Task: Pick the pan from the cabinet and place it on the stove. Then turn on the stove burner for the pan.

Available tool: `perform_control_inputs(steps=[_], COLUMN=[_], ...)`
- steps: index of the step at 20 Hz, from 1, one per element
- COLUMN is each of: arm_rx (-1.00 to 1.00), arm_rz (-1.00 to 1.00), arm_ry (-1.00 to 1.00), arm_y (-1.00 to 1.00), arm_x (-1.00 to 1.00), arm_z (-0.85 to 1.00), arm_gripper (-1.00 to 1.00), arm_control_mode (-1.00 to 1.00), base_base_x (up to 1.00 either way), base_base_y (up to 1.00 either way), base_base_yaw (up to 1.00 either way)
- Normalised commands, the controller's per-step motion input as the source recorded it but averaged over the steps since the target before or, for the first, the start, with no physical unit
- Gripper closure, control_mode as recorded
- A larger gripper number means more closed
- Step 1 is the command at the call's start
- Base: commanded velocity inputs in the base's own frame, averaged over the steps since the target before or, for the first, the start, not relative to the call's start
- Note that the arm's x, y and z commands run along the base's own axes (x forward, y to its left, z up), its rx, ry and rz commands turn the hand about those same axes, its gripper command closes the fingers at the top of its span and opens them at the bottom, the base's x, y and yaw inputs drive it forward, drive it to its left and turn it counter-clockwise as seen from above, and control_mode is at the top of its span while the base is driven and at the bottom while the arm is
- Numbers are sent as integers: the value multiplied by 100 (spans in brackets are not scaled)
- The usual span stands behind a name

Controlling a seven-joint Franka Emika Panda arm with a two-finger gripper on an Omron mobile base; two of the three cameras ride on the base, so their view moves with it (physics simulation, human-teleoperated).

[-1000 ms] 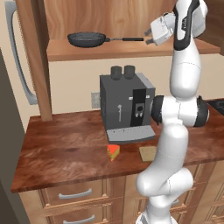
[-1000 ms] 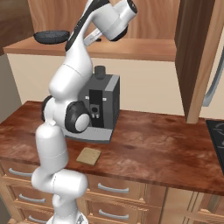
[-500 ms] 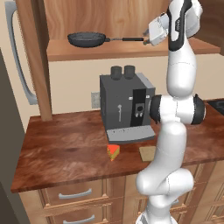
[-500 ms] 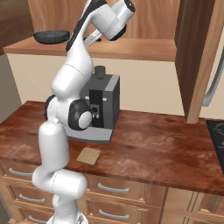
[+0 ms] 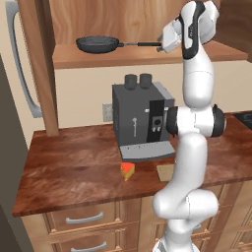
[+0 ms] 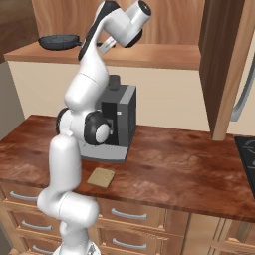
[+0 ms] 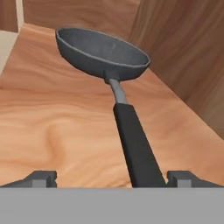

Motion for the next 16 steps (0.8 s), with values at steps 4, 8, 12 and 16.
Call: perform_control_inputs(steps=[4,8,12,16], arm_rx=[-3,-2,-2,-2], arm_rz=[0,0,0,0], arm_ry=[0,0,0,0], arm_y=[0,0,0,-1], arm_x=[42,42,45,45], arm_z=[-7,-6,-5,-8], arm_gripper=[-100,-100,-100,-100], arm_control_mode=[-100,-100,-100,-100], base_base_x=[0,0,0,0], base_base_y=[0,0,0,0], base_base_yaw=[0,0,0,0])
